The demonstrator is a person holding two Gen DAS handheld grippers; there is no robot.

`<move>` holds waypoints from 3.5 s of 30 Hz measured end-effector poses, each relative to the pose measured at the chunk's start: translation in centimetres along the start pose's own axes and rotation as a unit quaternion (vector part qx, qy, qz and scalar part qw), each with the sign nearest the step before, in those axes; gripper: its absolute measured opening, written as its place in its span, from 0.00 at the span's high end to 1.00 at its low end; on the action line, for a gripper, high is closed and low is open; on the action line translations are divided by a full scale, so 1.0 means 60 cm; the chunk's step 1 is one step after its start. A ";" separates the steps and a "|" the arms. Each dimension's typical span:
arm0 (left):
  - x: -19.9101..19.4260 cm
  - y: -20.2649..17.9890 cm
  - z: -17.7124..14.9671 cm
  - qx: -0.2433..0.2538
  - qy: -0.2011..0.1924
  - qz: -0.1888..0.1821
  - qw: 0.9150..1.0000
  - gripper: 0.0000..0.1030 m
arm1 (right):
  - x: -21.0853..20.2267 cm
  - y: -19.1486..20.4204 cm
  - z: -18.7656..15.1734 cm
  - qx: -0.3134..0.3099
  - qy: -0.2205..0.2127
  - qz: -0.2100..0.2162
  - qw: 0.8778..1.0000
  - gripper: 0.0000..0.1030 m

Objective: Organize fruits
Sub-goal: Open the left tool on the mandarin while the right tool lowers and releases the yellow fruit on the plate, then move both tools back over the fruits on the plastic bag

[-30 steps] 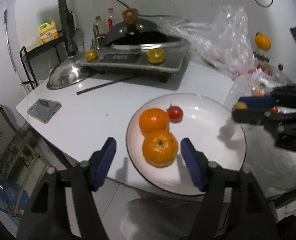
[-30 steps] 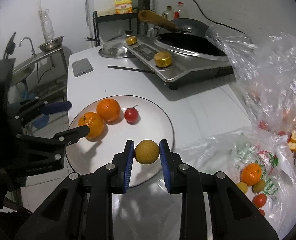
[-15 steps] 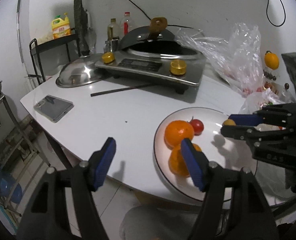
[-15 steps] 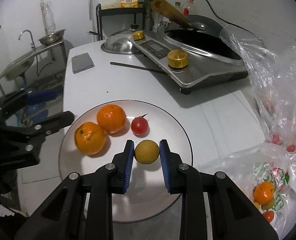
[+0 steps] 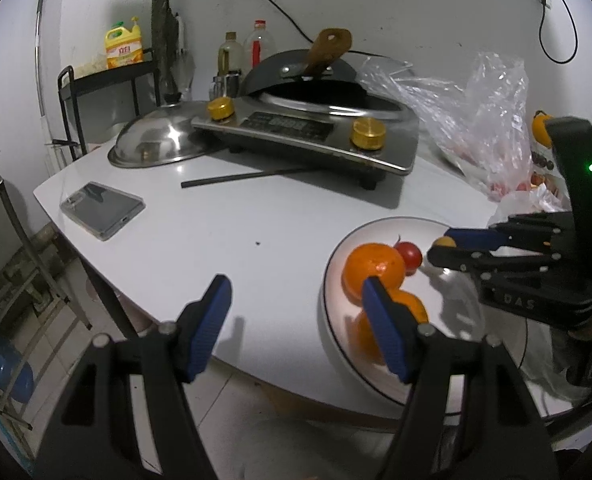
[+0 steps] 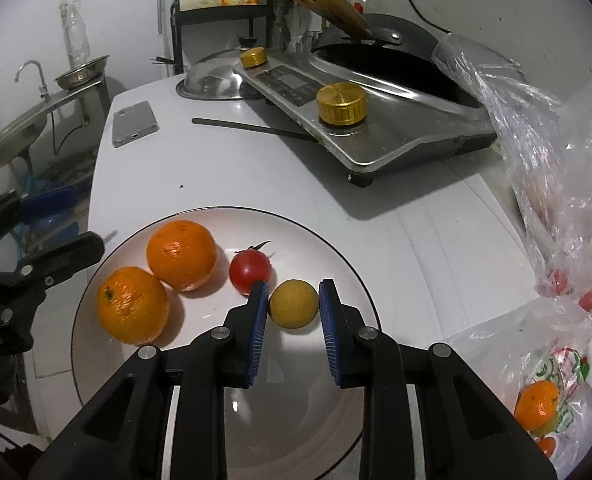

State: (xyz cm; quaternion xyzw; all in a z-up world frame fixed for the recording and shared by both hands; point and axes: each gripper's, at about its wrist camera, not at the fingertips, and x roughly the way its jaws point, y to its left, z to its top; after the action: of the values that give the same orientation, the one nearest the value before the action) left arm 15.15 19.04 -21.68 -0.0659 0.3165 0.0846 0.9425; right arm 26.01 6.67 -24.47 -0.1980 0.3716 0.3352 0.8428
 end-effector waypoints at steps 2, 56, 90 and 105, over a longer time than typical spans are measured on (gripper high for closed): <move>0.001 0.000 0.000 -0.001 0.001 -0.001 1.000 0.33 | 0.006 -0.001 0.001 0.000 0.002 -0.002 1.000 0.72; -0.157 -0.167 0.013 0.046 -0.052 -0.035 0.997 0.21 | -0.236 -0.041 -0.064 0.037 -0.088 -0.031 0.995 0.61; -0.204 -0.380 0.017 0.100 -0.070 -0.052 0.991 0.10 | -0.429 -0.184 -0.216 0.104 -0.162 -0.070 0.979 0.49; -0.134 -0.453 0.019 0.136 -0.044 -0.069 0.987 0.10 | -0.373 -0.258 -0.251 0.128 -0.132 -0.058 0.981 0.49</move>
State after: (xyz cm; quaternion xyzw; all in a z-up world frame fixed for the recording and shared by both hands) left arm 14.96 -8.28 -13.96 0.0452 0.2784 -0.0221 0.9592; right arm 18.45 -22.22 -15.89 -0.0637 0.2850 0.2583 0.9208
